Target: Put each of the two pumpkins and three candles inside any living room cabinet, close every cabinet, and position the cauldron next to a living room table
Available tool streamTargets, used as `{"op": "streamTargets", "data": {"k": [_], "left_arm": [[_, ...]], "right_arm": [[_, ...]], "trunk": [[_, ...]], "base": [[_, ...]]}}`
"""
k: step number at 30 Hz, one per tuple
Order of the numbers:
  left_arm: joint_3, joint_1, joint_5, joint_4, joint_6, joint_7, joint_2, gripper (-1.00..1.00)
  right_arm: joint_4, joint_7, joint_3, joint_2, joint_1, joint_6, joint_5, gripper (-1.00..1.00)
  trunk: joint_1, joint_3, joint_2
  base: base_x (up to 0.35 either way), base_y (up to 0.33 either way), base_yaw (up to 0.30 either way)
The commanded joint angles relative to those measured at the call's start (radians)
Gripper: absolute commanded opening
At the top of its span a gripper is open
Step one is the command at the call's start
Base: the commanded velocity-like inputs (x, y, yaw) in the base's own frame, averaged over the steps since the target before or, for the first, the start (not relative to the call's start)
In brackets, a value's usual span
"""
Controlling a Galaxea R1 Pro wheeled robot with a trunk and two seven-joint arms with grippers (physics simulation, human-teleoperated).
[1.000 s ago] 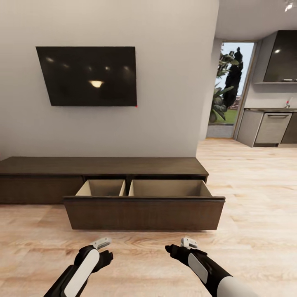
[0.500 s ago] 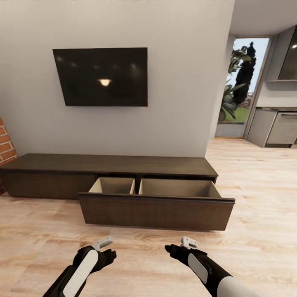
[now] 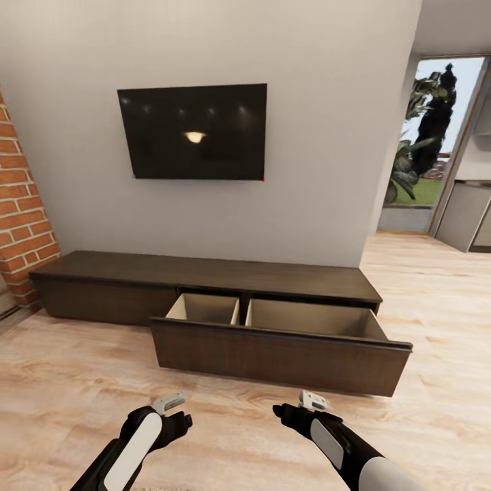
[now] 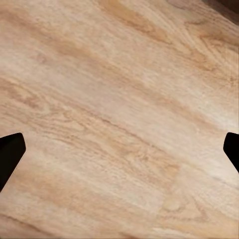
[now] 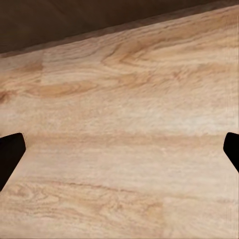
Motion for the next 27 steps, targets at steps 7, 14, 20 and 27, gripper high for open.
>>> {"op": "streamTargets", "data": {"k": [7, 14, 20, 27], "left_arm": [[-0.002, -0.001, 0.011, 0.0, -0.001, 0.005, 0.002, 1.0], [-0.002, -0.001, 0.01, 0.0, -0.001, -0.001, 0.001, 1.0], [-0.003, -0.001, 0.011, 0.0, -0.001, -0.002, 0.001, 1.0], [-0.005, 0.0, 0.013, 0.0, -0.001, -0.002, 0.001, 1.0]], "right_arm": [[-0.001, -0.006, 0.004, 0.0, -0.001, 0.005, -0.004, 1.0], [-0.001, -0.006, 0.005, 0.0, 0.0, 0.007, -0.003, 1.0], [-0.001, -0.001, 0.006, -0.001, 0.0, 0.009, -0.002, 1.0], [-0.001, 0.003, 0.006, -0.001, -0.001, 0.01, -0.002, 1.0]], "trunk": [[0.0, -0.002, 0.0], [0.0, -0.005, 0.0], [0.0, -0.008, 0.0], [0.0, -0.012, 0.0]], "base": [[0.0, 0.0, 0.274], [0.0, 0.0, 0.275], [0.0, 0.0, 0.275], [0.0, 0.0, 0.274]]}}
